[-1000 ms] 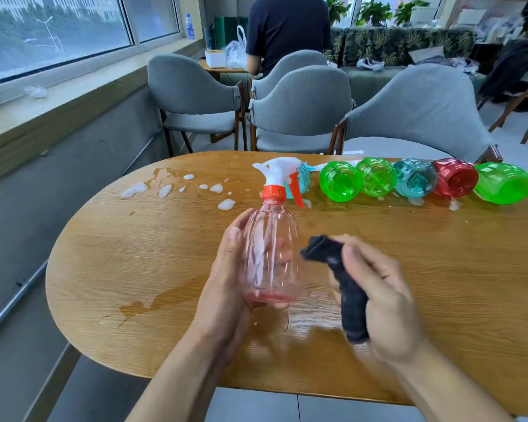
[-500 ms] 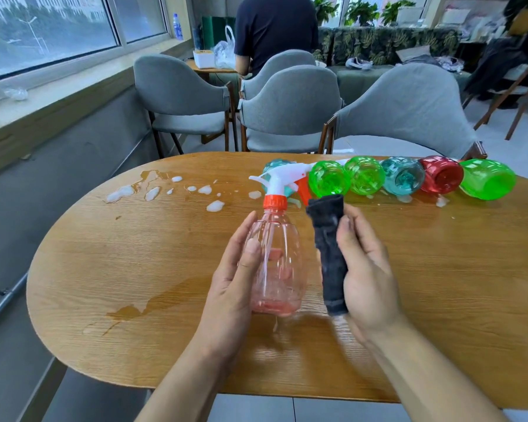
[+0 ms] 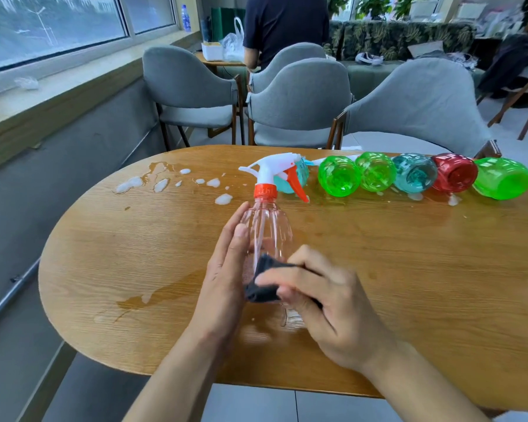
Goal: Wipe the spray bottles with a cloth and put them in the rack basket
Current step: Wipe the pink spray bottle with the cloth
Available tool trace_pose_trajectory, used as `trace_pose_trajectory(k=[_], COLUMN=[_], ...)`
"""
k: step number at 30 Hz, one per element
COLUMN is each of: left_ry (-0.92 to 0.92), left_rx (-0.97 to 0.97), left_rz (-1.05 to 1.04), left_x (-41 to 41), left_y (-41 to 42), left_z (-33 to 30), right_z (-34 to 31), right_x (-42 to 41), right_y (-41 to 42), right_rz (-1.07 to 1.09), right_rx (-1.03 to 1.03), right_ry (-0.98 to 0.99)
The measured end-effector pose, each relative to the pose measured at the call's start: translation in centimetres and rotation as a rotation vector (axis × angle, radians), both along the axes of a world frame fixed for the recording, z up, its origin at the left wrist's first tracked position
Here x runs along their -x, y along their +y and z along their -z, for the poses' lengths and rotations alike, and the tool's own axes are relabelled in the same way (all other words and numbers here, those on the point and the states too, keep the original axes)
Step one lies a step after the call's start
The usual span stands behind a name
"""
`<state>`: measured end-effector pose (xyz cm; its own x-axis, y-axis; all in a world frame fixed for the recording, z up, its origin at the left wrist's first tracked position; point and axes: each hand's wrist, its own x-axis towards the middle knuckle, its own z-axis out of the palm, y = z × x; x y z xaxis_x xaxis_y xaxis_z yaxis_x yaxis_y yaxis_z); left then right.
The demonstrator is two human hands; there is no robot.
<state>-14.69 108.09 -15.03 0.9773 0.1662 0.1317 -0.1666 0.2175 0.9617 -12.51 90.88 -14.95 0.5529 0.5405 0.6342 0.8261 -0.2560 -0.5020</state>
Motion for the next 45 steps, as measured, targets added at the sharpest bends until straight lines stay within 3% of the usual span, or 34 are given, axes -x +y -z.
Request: trace_pose_trajectory(k=[3, 7, 9, 13, 26, 28, 32, 34, 40, 45], left_ry=[0.019, -0.023, -0.035, -0.042, 0.010, 0.030, 0.041, 0.029, 0.052, -0.050], left_rx=[0.060, 0.021, -0.051, -0.143, 0.039, 0.094, 0.180, 0.198, 0.149, -0.073], left_rz=[-0.037, 0.017, 0.062, 0.101, -0.044, -0.041, 0.031, 0.052, 0.039, -0.015], left_x=[0.0, 0.0, 0.2, 0.4, -0.3, -0.5, -0.2, -0.1, 0.0, 0.2], left_y=[0.5, 0.0, -0.7, -1.9, -0.8, -0.5, -0.8, -1.2, -1.8, -1.9], left_z=[-0.2, -0.1, 0.0, 0.2, 0.1, 0.0, -0.5, -0.3, 0.2, 0.4], right_z=[0.2, -1.6, -2.6, -2.2, -0.1, -0.1, -0.4, -0.1, 0.3, -1.2], right_x=[0.2, -0.6, -1.5, -2.3, 0.2, 0.5, -0.4, -1.0, -0.5, -1.9], right_y=[-0.6, -0.9, -0.9, -0.4, -0.3, -0.5, -0.5, -0.2, 0.8, -0.4], right_rz=[-0.072, -0.006, 0.074, 0.209, 0.014, -0.006, 0.079, 0.134, 0.103, 0.304], right_rx=[0.014, -0.425, -0.528, -0.358, 0.087, 0.009, -0.531, -0.651, -0.565, -0.500], right_ry=[0.110, 0.356, 0.363, 0.238, -0.110, -0.050, 0.407, 0.515, 0.510, 0.245])
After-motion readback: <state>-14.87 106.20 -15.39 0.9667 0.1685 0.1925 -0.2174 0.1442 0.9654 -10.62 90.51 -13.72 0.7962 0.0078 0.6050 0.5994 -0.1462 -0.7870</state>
